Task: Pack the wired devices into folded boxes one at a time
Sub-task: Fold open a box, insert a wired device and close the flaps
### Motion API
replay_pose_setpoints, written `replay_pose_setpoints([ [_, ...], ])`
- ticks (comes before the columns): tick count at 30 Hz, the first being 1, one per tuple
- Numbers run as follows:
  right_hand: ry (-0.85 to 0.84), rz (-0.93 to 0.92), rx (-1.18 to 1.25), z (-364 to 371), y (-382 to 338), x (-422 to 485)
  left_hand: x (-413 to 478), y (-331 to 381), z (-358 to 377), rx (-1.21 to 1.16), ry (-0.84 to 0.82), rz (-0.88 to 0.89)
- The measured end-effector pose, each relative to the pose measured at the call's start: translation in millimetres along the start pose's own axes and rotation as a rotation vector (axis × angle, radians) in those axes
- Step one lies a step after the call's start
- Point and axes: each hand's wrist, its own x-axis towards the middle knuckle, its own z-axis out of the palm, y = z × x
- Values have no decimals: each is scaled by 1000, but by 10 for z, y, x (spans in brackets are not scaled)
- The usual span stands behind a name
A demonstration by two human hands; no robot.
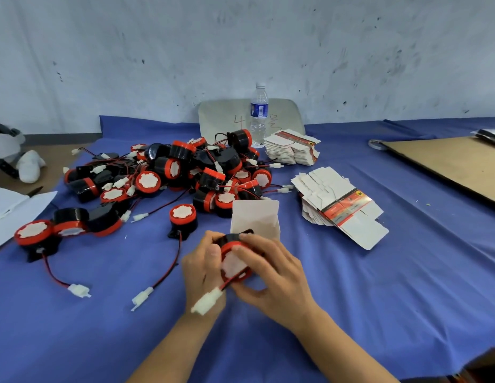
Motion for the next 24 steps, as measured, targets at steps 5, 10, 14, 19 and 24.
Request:
replay_pose_setpoints([
  [5,151,517,187,-58,66,0,49,-45,44,-55,-89,-114],
  [10,98,642,257,-67,137,-43,140,-166,118,25,-343,-287],
  [14,49,634,291,-52,132,-55,134,-238,129,85,-393,-280],
  [19,50,723,175,-49,183,-45,107,-222,123,148,-392,-212],
  [24,-179,685,-4,-23,160,-55,89,-170,124,135,-353,-220],
])
